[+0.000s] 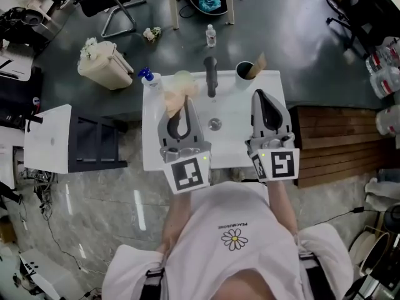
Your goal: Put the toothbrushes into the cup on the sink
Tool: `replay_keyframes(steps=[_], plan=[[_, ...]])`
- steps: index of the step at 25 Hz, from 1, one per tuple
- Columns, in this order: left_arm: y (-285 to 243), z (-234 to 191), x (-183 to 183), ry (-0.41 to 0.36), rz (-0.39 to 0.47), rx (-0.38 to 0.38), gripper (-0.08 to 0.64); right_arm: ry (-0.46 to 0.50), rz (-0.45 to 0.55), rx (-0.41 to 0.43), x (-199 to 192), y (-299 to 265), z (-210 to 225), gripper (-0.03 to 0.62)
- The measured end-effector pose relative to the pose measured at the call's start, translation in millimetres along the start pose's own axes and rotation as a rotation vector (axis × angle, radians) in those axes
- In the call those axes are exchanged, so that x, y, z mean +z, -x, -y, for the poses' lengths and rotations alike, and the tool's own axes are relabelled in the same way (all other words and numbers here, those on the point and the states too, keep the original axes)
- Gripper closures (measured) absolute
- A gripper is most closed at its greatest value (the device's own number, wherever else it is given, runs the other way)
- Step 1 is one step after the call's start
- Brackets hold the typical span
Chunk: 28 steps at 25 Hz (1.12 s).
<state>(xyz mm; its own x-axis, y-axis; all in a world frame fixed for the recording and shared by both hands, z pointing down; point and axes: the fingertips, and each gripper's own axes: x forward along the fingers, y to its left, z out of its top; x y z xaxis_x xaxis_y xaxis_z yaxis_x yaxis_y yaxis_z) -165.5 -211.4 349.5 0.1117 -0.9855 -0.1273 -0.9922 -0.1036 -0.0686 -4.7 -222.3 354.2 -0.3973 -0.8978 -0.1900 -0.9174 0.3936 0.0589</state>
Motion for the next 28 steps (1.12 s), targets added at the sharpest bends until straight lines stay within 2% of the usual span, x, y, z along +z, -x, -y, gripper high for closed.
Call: replay_keyframes(steps=[9,15,19,24,28], plan=[[1,-4,1,-0.010,-0.004,0.017,0.525,-0.001,0.004,-0.001,1,1,2,0.581],[-32,-21,12,-0.085,0.019,0.028,0.525,-0.014,0.009,-0.014,2,4,8,0.580],[-58,-38,-8,-0.125,-0.052,0.016,0.525,-0.010,0.003,-0.023,6,10,9,0.581],[-87,-54,-46,-0.100,-0.135,0.013,0.525,-0.015,-0.008,-0.044,5,15,12,0.580],[-100,-59,-83,-0.119,-0.199,0.016,0.525,0.045,-0.039,-0.043,2,20,9,0.580]])
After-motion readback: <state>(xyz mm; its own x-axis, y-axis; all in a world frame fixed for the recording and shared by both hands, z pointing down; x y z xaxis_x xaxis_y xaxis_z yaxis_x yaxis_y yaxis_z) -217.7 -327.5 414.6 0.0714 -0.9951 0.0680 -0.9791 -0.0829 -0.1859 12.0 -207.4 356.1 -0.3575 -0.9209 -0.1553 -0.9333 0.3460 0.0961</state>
